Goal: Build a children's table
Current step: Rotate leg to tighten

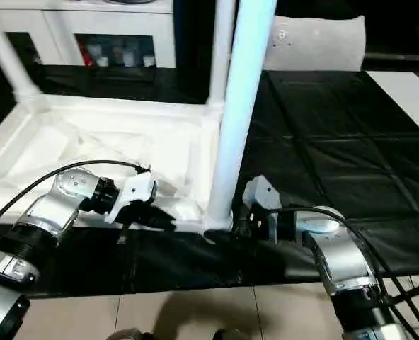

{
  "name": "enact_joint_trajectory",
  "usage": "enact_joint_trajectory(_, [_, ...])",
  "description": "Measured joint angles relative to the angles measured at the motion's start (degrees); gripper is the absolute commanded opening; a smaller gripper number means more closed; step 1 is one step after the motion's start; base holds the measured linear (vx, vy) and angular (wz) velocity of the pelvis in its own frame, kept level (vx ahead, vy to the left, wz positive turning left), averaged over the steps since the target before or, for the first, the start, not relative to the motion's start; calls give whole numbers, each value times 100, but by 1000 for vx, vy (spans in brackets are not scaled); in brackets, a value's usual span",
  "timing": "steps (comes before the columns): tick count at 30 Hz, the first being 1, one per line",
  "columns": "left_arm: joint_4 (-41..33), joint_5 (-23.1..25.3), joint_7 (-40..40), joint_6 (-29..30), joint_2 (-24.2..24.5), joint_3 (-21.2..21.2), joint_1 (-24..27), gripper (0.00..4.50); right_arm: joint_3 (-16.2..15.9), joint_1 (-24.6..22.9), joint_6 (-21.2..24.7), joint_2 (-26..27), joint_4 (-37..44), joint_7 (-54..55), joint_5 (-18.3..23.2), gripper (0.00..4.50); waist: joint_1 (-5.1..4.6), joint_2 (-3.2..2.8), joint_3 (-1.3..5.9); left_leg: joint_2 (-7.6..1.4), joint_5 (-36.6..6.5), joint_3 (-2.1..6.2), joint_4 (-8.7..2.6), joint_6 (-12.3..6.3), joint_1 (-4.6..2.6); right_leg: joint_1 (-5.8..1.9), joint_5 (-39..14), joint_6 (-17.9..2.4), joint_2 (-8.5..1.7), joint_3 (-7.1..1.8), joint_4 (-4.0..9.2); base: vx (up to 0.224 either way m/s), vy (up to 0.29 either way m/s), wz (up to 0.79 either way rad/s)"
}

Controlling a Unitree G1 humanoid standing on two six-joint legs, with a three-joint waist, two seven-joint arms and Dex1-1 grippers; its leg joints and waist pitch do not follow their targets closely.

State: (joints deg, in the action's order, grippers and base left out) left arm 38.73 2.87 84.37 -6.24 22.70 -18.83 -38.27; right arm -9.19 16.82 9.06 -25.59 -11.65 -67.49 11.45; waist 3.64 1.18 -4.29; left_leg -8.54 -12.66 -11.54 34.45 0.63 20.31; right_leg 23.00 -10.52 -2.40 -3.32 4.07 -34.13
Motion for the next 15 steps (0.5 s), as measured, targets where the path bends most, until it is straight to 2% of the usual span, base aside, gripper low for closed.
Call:
enact_joint_trajectory(6, [228,-23,258,-287,45,-113,-145,0,-140,112,-61,-1,-39,-242,8,362,60,29,0,0,0,0,1,0,2,1,0,0,-1,1,-2,0,0,0])
enact_joint_trajectory(10, [349,-23,384,-429,47,-137,-229,0,-264,119,-124,-37,-124,-429,4,325,146,33,-1,0,0,0,1,-1,3,1,0,0,-2,1,-3,0,0,0])
enact_joint_trajectory(15, [447,-27,400,-527,45,-138,-261,0,-297,138,-214,-37,-193,-499,4,291,149,43,2,0,0,-1,2,0,2,1,0,0,-2,1,-4,0,0,0])
